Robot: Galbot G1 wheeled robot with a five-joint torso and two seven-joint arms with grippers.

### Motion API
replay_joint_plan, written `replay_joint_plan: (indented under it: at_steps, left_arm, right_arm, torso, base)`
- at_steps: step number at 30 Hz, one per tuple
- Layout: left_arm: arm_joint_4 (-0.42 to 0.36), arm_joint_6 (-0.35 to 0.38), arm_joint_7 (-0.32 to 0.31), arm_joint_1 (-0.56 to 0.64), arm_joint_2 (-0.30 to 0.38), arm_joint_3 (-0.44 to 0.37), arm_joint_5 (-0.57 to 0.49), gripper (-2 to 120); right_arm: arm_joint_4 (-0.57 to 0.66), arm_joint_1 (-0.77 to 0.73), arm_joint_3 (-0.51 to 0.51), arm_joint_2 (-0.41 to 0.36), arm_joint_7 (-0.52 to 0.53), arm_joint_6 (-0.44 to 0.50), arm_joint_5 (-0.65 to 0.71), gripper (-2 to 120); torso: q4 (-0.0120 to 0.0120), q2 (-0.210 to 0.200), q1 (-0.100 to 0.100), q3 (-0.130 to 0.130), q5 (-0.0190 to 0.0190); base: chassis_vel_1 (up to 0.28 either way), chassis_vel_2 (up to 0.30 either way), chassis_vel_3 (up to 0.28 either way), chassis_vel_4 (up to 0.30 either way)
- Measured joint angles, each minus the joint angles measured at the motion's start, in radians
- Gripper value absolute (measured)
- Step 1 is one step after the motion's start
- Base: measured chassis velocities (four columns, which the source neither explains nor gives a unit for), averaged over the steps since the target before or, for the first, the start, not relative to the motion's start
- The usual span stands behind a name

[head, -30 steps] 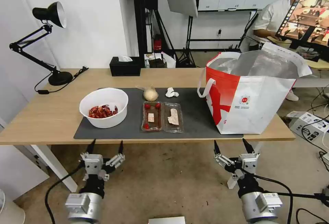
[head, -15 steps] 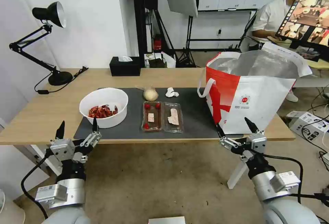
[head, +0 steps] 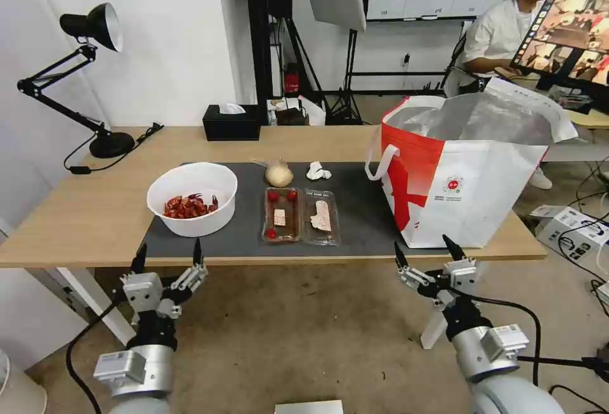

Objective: Pick up the trash from the table and place it into the takeout bag.

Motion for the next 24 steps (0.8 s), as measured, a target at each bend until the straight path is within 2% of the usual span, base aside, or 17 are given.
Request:
replay_joint_plan:
  at_steps: [24]
  left_arm:
    - [0.021, -0.013, 0.01, 0.024, -0.017, 0.015, 0.022, 100]
  right_arm:
    - [-0.02, -0.012, -0.011, 0.016, -0.002, 0.014, -0.007, 100]
  torso:
    - [0.0, 0.0, 0.0, 0.0, 0.0]
  base:
    - [0.0, 0.0, 0.0, 0.0]
